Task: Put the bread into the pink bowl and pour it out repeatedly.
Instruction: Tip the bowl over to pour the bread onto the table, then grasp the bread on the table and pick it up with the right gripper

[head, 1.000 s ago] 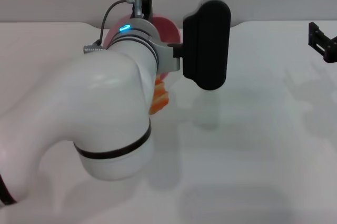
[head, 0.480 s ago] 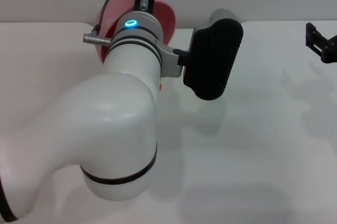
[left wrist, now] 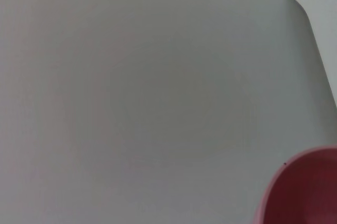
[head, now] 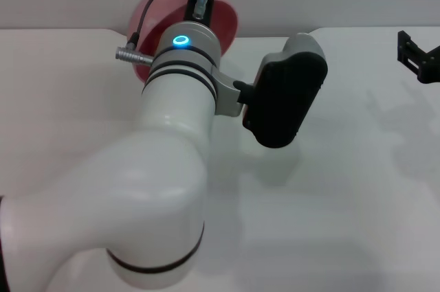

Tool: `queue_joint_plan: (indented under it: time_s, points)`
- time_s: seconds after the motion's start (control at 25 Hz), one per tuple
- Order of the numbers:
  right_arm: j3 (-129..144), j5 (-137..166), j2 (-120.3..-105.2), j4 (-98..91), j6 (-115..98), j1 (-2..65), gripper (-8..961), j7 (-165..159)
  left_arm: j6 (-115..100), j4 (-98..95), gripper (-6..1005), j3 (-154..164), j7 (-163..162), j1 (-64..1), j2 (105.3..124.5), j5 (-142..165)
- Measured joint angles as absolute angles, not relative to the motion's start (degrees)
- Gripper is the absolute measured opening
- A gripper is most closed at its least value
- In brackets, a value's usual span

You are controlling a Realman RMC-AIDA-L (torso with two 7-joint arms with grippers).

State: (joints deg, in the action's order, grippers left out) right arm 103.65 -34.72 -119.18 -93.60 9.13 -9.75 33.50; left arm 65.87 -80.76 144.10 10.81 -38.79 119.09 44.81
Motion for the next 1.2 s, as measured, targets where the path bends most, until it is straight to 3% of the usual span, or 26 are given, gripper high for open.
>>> queue_joint_plan:
  time_s: [0.48,1.2]
  points:
    - [103.9,-34.7,-119.18,-94.1,10.4,-9.8,667,33.4,64.3,-84.6,101,143.2,4.6,-38.5,119.08,43.4]
    - [100.8,-34.8,-118.92,-96.4,20.7,-7.3,653,25.4,63.1,-89.8,103,103.5,-8.1,-35.5,118.23,0.6]
